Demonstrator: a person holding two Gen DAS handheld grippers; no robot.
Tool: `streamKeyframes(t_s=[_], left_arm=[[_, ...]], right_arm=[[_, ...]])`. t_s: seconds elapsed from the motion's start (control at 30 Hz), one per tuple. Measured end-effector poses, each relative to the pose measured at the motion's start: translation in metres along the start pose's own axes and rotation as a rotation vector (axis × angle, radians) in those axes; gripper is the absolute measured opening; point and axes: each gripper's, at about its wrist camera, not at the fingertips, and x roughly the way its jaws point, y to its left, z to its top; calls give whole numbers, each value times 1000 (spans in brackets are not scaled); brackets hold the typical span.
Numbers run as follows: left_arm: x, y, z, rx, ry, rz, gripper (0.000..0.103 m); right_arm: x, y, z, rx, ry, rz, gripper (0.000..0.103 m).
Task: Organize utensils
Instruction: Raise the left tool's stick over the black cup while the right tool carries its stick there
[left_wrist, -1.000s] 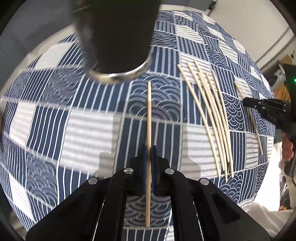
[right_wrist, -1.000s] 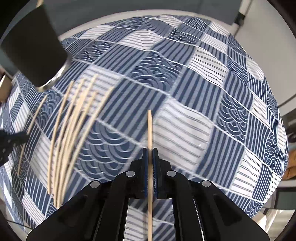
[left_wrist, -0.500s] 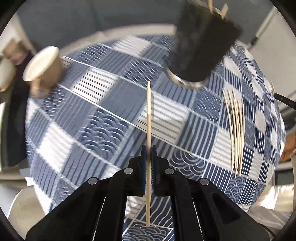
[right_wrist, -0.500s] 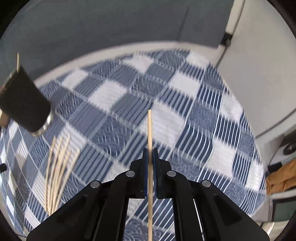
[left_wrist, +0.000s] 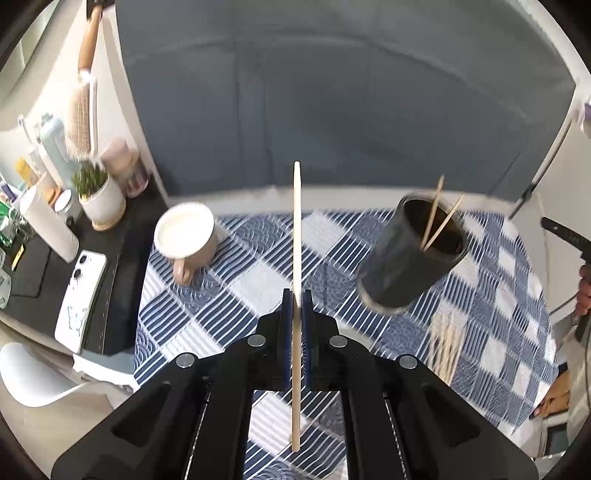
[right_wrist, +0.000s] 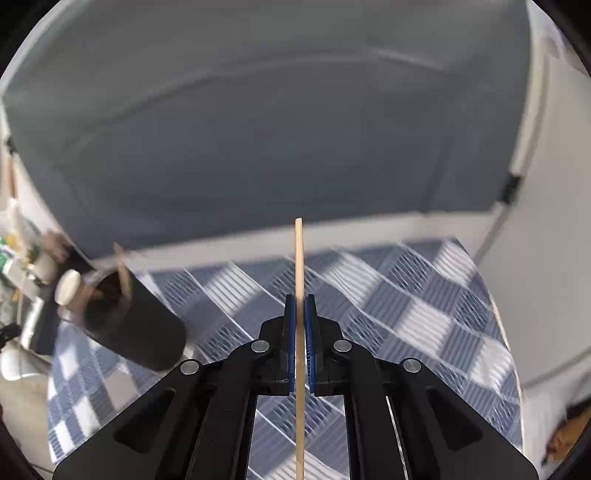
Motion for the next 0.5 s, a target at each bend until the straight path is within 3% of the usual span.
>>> streamKeyframes(t_s=[0.13, 0.27, 0.5], left_arm=[[-16, -30, 22, 34, -61, 20, 5], [-32, -52, 39, 13, -178, 26, 5], [-45, -80, 65, 8, -303, -55, 5]], right_arm=[[-6, 28, 22, -52, -80, 107, 5], [-17, 63, 37, -112, -153, 221, 5], [-38, 112, 51, -161, -247, 374, 5]])
